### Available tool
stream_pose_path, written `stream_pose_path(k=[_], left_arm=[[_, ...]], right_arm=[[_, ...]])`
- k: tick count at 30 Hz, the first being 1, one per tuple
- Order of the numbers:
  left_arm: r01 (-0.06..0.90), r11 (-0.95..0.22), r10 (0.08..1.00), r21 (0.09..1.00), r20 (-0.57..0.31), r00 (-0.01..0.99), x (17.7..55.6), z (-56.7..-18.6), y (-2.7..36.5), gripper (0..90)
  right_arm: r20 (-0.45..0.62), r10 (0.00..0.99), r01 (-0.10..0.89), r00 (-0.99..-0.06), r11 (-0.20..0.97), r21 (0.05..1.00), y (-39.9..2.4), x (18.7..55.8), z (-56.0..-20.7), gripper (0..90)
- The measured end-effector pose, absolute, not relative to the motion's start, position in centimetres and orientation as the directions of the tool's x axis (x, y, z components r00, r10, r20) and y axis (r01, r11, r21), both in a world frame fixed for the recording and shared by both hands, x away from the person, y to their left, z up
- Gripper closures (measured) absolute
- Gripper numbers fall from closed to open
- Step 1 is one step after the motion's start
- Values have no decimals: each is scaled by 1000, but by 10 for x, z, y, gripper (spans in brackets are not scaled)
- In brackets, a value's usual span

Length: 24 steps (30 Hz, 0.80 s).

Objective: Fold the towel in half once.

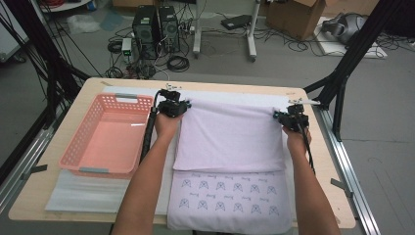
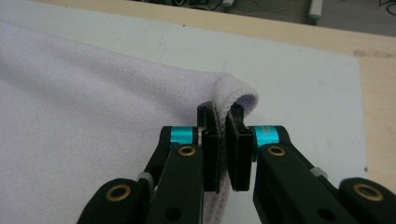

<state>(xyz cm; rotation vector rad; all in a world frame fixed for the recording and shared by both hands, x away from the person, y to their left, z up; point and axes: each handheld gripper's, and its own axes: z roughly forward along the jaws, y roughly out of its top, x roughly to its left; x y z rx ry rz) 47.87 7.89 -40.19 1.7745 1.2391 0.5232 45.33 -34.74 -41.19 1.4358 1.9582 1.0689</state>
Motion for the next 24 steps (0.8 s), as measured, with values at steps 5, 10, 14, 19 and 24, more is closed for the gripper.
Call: stream_pose_path(k=[5,10,14,19,24], left_arm=[[527,-84,901,846,-163,403,487,-405,85,834],[551,-62,898,832,-194,394,489,-409,87,670],[554,-48,891,831,-215,400,480,-407,89,563],[553,-57,874,832,-226,430,463,-405,84,503],[526,-102,851,845,-200,485,442,-405,77,479]], right_arm=[[49,938,555,-344,161,816,-343,470,-407,861],[54,946,573,-321,148,806,-339,476,-412,788],[74,948,593,-309,131,795,-341,473,-413,622],[86,945,598,-316,128,792,-347,459,-404,595],[88,943,596,-321,129,793,-349,439,-398,583]])
